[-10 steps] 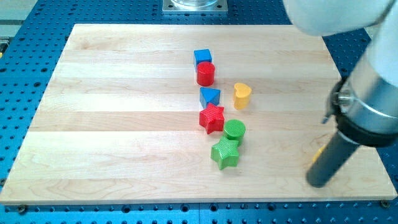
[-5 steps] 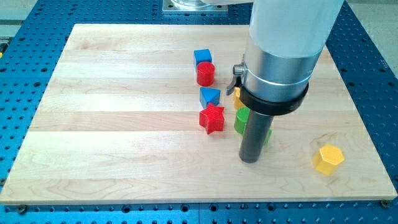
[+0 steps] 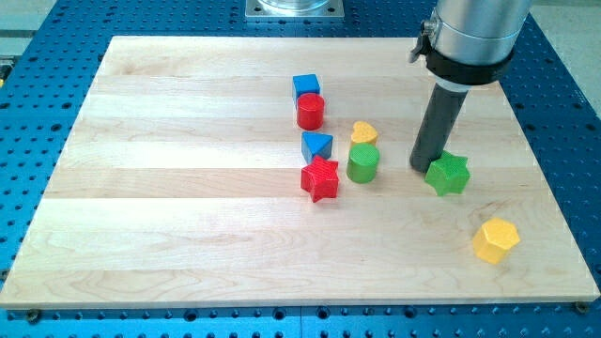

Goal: Push both the green blocks and red star towards the yellow hexagon

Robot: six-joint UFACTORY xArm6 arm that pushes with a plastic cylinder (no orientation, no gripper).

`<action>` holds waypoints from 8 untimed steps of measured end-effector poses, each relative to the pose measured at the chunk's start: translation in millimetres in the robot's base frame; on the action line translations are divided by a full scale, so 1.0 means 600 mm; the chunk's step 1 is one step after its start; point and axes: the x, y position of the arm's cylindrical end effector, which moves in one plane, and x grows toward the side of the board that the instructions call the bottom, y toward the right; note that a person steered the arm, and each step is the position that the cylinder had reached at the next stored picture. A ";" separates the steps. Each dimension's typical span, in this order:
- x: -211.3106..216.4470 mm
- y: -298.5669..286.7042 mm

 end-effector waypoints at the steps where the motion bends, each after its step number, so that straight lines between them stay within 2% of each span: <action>1: 0.068 0.012; 2: 0.083 0.007; 3: 0.116 -0.138; 4: 0.150 -0.216; 5: 0.101 -0.285; 6: 0.068 -0.290; 7: 0.059 -0.241; 8: 0.020 -0.210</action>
